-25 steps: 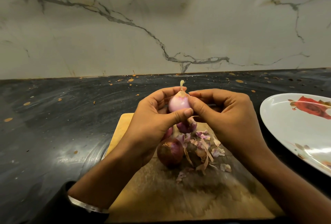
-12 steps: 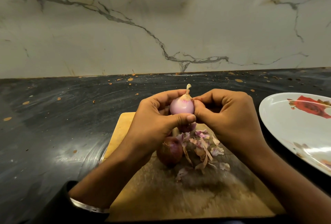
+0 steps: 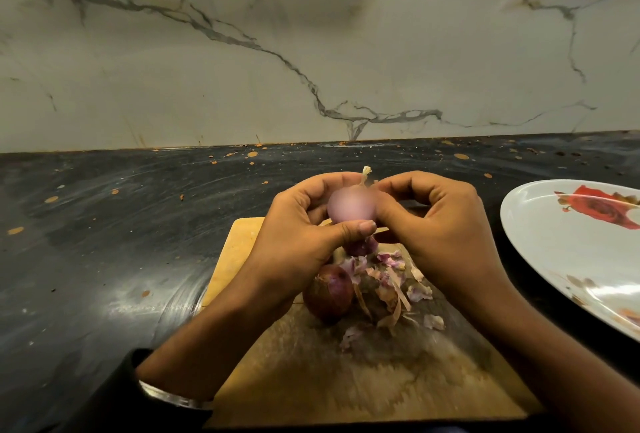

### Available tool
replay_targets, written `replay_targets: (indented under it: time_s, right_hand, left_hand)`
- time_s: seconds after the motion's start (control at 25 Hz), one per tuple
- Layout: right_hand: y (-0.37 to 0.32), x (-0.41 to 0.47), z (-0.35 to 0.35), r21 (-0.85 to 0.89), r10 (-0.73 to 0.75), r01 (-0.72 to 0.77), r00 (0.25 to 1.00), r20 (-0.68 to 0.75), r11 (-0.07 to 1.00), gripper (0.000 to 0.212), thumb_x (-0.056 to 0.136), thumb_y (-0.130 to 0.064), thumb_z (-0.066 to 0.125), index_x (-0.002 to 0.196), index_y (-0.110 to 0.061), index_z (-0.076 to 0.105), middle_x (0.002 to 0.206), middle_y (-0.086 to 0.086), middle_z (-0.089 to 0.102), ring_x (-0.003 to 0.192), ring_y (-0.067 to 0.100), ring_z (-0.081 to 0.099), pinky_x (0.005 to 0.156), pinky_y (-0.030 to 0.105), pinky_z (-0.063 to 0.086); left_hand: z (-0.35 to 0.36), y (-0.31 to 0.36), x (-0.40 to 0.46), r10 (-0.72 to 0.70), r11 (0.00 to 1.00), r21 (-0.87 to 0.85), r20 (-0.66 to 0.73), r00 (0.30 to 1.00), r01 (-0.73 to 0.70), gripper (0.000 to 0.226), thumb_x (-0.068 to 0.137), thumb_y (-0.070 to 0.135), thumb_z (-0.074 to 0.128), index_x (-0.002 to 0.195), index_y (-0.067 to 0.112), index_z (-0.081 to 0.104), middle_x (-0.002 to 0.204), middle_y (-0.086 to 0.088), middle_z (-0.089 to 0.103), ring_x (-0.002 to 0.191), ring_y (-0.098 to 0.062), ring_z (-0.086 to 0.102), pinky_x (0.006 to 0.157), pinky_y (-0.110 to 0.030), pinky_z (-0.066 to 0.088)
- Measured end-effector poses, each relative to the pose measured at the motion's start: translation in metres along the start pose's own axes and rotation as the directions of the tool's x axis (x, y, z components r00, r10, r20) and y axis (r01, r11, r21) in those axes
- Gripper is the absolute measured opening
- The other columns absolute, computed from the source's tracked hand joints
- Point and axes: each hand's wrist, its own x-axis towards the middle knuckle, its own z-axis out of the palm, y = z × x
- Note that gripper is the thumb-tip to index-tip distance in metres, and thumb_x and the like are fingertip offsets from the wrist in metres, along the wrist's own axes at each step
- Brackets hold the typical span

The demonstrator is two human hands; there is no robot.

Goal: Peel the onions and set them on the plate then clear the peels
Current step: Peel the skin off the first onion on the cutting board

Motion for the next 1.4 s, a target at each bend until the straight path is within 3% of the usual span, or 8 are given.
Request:
replay_targets:
  time_s: [0.32,0.52,0.64,0.76,1.0,1.16,1.4]
  right_hand:
    - [-0.003,-0.001,-0.003,0.004,0.033,-0.033,0.998,-0.045,0.999,0.008,0.084,-0.011,0.079,0.087,-0.019,0.076,0.078,-0.006,0.076,0.072,0.006,0.073,0.066,0.025,0.060]
    - [-0.004,-0.001,-0.005,-0.002,0.056,-0.056,0.998,-0.035,0.998,0.008,0.083,-0.014,0.081,0.087,-0.018,0.076,0.077,-0.005,0.076,0.071,0.007,0.072,0.065,0.022,0.059]
    - [-0.007,0.000,-0.004,0.144,0.149,-0.153,0.988,0.037,0.978,0.005,0.089,-0.010,0.073,0.091,-0.014,0.076,0.080,0.002,0.077,0.073,0.015,0.075,0.065,0.027,0.060]
    - [-0.013,-0.001,-0.004,0.263,0.231,-0.265,0.961,0.153,0.928,0.013,0.094,-0.006,0.064,0.093,-0.009,0.076,0.077,0.007,0.077,0.066,0.018,0.076,0.057,0.020,0.057]
    - [-0.009,0.000,-0.007,0.200,0.216,-0.230,0.972,0.093,0.952,0.015,0.087,0.000,0.071,0.097,-0.009,0.078,0.079,0.006,0.078,0.071,0.016,0.076,0.062,0.021,0.058]
    - [-0.012,0.001,-0.005,0.363,0.281,-0.318,0.948,0.151,0.876,0.016,0.093,-0.001,0.064,0.102,-0.007,0.076,0.084,0.015,0.077,0.073,0.022,0.075,0.065,0.023,0.060]
    - [-0.012,0.001,0.000,0.469,0.387,-0.457,0.890,0.242,0.756,0.016,0.093,0.001,0.062,0.100,-0.005,0.075,0.087,0.021,0.076,0.072,0.020,0.074,0.064,0.022,0.061]
  left_hand:
    - [0.002,-0.001,-0.001,0.023,1.000,-0.001,0.013,1.000,-0.023,0.054,0.063,0.007,0.077,0.114,0.018,0.065,0.121,-0.004,0.069,0.112,-0.017,0.068,0.088,-0.033,0.058]
    - [0.003,-0.001,-0.001,0.011,0.999,-0.049,0.001,1.000,-0.011,0.053,0.062,0.010,0.075,0.113,0.018,0.065,0.118,-0.004,0.071,0.107,-0.018,0.070,0.082,-0.028,0.059]
    - [0.005,-0.001,0.000,-0.023,0.992,-0.126,-0.008,1.000,0.022,0.052,0.067,0.004,0.072,0.118,0.014,0.063,0.115,-0.005,0.073,0.103,-0.019,0.072,0.078,-0.024,0.059]
    - [0.005,-0.002,0.000,-0.054,0.987,-0.153,-0.002,0.999,0.053,0.048,0.078,-0.006,0.067,0.124,0.009,0.059,0.117,-0.010,0.071,0.102,-0.020,0.072,0.079,-0.024,0.059]
    - [0.006,0.000,0.001,-0.061,0.978,-0.199,0.020,0.998,0.064,0.053,0.074,0.001,0.068,0.125,0.009,0.059,0.117,-0.010,0.071,0.100,-0.021,0.072,0.072,-0.021,0.058]
    - [0.004,0.000,0.003,-0.058,0.964,-0.259,0.007,0.998,0.058,0.052,0.076,0.007,0.067,0.128,0.010,0.057,0.119,-0.012,0.070,0.104,-0.026,0.070,0.078,-0.029,0.060]
    - [0.004,-0.004,0.004,-0.068,0.969,-0.241,-0.035,0.997,0.058,0.051,0.074,0.005,0.068,0.125,0.009,0.059,0.117,-0.008,0.072,0.107,-0.019,0.070,0.081,-0.025,0.059]
